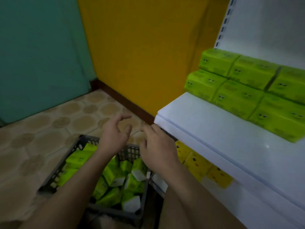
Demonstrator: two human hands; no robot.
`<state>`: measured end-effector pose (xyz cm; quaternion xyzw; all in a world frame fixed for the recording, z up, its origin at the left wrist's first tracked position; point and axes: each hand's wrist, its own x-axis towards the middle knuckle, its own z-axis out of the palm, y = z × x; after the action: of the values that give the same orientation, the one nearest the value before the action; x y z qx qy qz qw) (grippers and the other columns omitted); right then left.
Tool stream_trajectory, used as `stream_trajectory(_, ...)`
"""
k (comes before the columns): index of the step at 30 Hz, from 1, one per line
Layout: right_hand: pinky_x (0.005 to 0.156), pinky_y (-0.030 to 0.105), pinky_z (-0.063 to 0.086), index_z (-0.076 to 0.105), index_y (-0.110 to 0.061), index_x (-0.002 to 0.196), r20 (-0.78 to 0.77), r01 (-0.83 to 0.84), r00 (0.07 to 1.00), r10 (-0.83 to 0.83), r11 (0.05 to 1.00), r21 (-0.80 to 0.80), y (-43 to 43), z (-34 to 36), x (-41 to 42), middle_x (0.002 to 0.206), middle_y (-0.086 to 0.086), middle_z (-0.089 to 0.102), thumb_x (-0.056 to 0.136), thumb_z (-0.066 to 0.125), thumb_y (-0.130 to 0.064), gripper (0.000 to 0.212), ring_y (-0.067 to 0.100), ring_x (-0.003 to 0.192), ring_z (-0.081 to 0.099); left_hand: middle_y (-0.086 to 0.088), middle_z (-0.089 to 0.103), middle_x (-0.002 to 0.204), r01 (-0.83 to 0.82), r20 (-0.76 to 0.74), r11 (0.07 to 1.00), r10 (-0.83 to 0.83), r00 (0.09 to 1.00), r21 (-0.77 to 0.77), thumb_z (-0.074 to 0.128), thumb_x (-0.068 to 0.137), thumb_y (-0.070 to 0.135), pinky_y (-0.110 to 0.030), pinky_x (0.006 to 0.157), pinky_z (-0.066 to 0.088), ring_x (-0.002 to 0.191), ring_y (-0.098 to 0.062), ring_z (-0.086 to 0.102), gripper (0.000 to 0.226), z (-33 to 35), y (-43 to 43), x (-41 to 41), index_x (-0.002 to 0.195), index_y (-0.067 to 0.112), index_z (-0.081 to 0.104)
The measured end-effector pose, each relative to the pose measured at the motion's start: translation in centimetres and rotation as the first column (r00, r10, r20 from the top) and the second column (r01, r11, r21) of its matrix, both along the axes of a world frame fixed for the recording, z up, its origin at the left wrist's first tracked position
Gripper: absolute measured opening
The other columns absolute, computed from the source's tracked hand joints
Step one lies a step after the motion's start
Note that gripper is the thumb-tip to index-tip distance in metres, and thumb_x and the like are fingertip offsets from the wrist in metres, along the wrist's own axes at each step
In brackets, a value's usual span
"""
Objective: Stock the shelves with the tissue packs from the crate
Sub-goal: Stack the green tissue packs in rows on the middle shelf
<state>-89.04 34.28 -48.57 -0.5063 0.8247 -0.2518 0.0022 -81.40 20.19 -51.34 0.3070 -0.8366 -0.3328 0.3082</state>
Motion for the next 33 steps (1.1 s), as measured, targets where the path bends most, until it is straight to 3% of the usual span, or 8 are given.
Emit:
stream_trajectory(4,0.078,0.039,0.047,0.044,-0.019,0.134,0.194,-0.080,0.981,0.029,0.961,0.264,-5.2,-5.9,0.0,0.131,0.003,0.044,0.099,0.044,-0.029,0.037,0.028,0.107,0.053,0.007,0.059,0.119,-0.143,0.218,0.969,0.098,0.971,0.201,0.062,0.093,0.023,-0.026,0.092,0.042,0.117,-0.013,0.053,0.032,-6.2,-3.5,3.7,0.124,0.019,0.059)
stream_trajectory(10,0.095,0.044,0.049,0.044,-0.020,0.139,0.471,-0.157,0.865,-0.174,0.797,0.583,-9.7,-14.7,-4.1,0.138,0.006,0.051,0.097,0.050,-0.024,0.043,0.028,0.116,0.054,-0.009,0.062,0.127,-0.286,0.517,0.882,0.059,0.854,0.373,0.072,0.084,0.023,-0.032,0.095,0.045,0.117,-0.025,0.058,0.047,-17.3,-5.5,6.0,0.127,0.013,0.057)
stream_trajectory(12,0.096,0.042,0.049,0.040,-0.020,0.144,0.511,-0.188,0.829,-0.227,0.748,0.637,-11.0,-16.0,-5.1,0.133,0.004,0.052,0.098,0.050,-0.021,0.047,0.026,0.116,0.054,-0.011,0.061,0.129,-0.303,0.605,0.856,-0.014,0.796,0.419,0.071,0.084,0.026,-0.030,0.094,0.043,0.119,-0.026,0.057,0.051,-20.8,-5.2,5.5,0.131,0.012,0.055)
stream_trajectory(16,0.084,0.042,0.051,0.040,-0.019,0.142,0.527,-0.257,0.827,-0.196,0.701,0.665,-13.4,-17.8,-5.8,0.119,0.005,0.056,0.099,0.047,-0.020,0.044,0.026,0.095,0.058,-0.004,0.059,0.129,-0.204,0.648,0.790,-0.293,0.703,0.578,0.072,0.083,0.025,-0.022,0.089,0.041,0.117,-0.017,0.056,0.054,-27.4,-3.6,3.1,0.132,0.009,0.053)
stream_trajectory(19,0.086,0.046,0.054,0.037,-0.021,0.144,0.540,-0.348,0.828,-0.152,0.616,0.707,-14.5,-19.2,-5.3,0.128,0.008,0.053,0.100,0.047,-0.021,0.045,0.025,0.095,0.060,-0.015,0.052,0.136,-0.142,0.729,0.788,-0.463,0.505,0.599,0.076,0.078,0.038,-0.034,0.097,0.044,0.125,-0.029,0.050,0.070,-32.1,-2.0,1.7,0.136,0.011,0.046)
stream_trajectory(23,0.086,0.047,0.054,0.038,-0.023,0.143,0.539,-0.352,0.833,-0.127,0.631,0.692,-15.9,-19.8,-5.7,0.122,0.005,0.056,0.099,0.047,-0.022,0.045,0.026,0.097,0.061,-0.012,0.050,0.136,-0.009,0.816,0.835,-0.535,0.217,0.550,0.073,0.081,0.039,-0.042,0.096,0.046,0.125,-0.032,0.051,0.066,-36.3,-0.5,1.2,0.134,0.016,0.043)
stream_trajectory(28,0.084,0.050,0.054,0.038,-0.024,0.142,0.540,-0.361,0.835,-0.111,0.630,0.688,-16.8,-19.9,-5.9,0.116,0.006,0.057,0.099,0.046,-0.018,0.044,0.028,0.097,0.060,-0.009,0.059,0.127,0.116,0.894,0.919,-0.395,0.212,0.378,0.058,0.091,0.021,-0.036,0.090,0.049,0.118,-0.027,0.058,0.030,-37.5,-0.5,0.7,0.120,0.015,0.057)
stream_trajectory(33,0.079,0.046,0.053,0.041,-0.020,0.139,0.548,-0.371,0.831,-0.099,0.635,0.677,-16.8,-19.5,-5.4,0.108,0.005,0.057,0.098,0.046,-0.017,0.042,0.026,0.090,0.059,-0.010,0.065,0.116,0.072,0.869,0.936,-0.346,0.353,0.344,0.058,0.090,0.033,-0.033,0.084,0.048,0.111,-0.028,0.060,0.025,-34.0,-3.1,2.3,0.110,0.019,0.065)
